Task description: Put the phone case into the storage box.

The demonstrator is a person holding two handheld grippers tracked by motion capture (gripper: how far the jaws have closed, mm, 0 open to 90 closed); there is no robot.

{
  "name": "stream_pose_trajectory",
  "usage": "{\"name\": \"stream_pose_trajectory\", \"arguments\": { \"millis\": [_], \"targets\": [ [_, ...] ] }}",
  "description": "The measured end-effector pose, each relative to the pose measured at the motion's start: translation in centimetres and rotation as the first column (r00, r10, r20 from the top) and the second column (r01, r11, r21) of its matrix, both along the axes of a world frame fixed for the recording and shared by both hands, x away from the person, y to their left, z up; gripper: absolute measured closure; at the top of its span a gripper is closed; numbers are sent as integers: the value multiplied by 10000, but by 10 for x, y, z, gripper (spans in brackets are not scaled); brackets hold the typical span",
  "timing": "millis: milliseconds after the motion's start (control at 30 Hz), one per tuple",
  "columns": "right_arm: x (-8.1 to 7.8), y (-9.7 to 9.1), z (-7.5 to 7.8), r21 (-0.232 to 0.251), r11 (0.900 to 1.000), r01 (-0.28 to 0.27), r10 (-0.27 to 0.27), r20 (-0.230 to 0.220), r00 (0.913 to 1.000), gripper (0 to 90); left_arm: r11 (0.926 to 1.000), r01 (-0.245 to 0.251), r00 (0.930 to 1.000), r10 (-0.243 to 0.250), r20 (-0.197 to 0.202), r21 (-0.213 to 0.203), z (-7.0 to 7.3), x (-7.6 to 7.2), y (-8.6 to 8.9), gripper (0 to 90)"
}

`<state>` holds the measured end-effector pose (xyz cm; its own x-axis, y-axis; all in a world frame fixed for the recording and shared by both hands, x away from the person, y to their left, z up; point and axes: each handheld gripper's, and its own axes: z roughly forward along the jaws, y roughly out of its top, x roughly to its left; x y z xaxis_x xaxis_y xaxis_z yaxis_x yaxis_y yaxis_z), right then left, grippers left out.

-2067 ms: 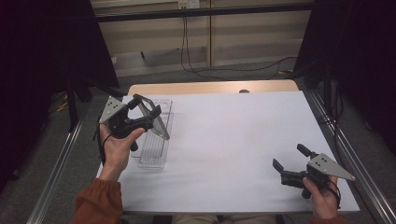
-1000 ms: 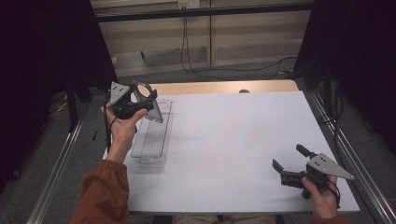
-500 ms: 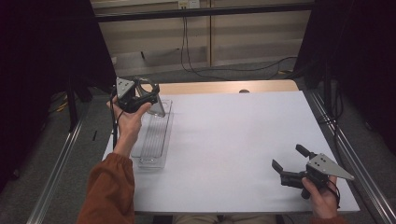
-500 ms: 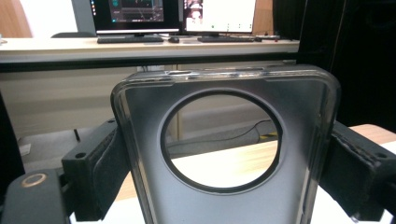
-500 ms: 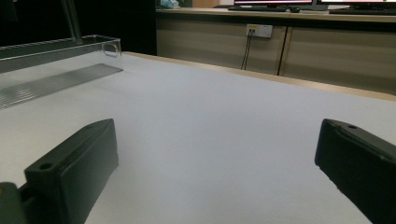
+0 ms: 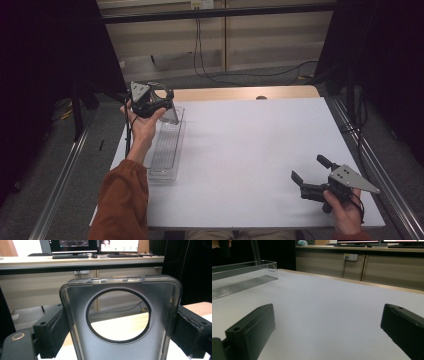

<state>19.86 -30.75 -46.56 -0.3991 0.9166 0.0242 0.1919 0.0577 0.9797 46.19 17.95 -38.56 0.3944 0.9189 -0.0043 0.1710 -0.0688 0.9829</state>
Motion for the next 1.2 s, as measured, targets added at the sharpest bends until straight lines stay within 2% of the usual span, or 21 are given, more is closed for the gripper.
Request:
{"name": "stream_pose_trajectory", "arguments": {
  "millis": [133, 333, 433, 533, 633, 667, 700, 733, 767, 833, 867, 900, 1000, 1100, 1200],
  "targets": [
    [0, 0, 0, -16, 10000, 50, -50, 19, 10000, 0, 9999, 112, 9999, -112, 110, 40, -3, 4, -4, 114],
    [0, 1, 0, 55, 10000, -18, 18, 35, 10000, 0, 9994, 347, 9994, -347, -11, 97, -12, 10, -9, 114],
    [-1, 1, 0, 58, 10000, -24, 24, 28, 10000, 0, 9990, 422, 9991, -423, 69, 132, -16, 14, -11, 114],
    [-1, 0, 0, 77, 10000, 56, -56, 48, 10000, 0, 9990, 353, 9994, -353, 5, 289, -19, 17, -10, 114],
    [-1, 0, 0, 58, 10000, 17, -17, -16, 10000, 0, 9999, 140, 9999, -140, -16, 92, -22, 19, -11, 114],
    [-1, 0, -1, 53, 10000, -13, 13, -29, 10000, 0, 9995, 227, 9997, -228, 69, 211, -23, 21, -11, 114],
    [-1, 0, -1, 54, 10000, -24, 24, -24, 10000, 0, 9997, 107, 9999, -108, 64, 216, -24, 21, -12, 114],
    [-1, 1, -1, 47, 10000, -25, 25, -19, 10000, 0, 9988, 35, 10000, -34, -17, 489, -24, 22, -11, 114],
    [-1, 1, -1, 31, 10000, -40, 40, -18, 10000, 0, 9997, 46, 10000, -47, 34, 240, -26, 23, -11, 114],
    [-2, 1, 0, 67, 10000, -52, 53, -24, 10000, 0, 9994, -20, 10000, 22, -38, 351, -27, 25, -9, 114],
    [-2, 1, 0, 76, 10000, -33, 33, -25, 10000, 0, 9998, 66, 10000, -66, 2, 202, -29, 26, -9, 114],
    [-2, 0, -1, 60, 10000, -61, 61, -33, 10000, 0, 9996, 21, 10000, -20, -36, 298, -30, 27, -7, 114],
    [-1, 0, -1, 85, 9999, -56, 57, -35, 10000, 0, 9995, -162, 9998, 166, -146, 256, -33, 30, -5, 114],
    [-1, 0, -1, 73, 10000, -66, 66, -43, 10000, 0, 9999, -111, 9999, 112, -132, 46, -37, 32, -5, 114],
    [-2, 0, -1, 118, 9999, -12, 13, -29, 10000, 0, 9999, -52, 9999, 54, -108, 142, -38, 33, -6, 114]
  ]
}}
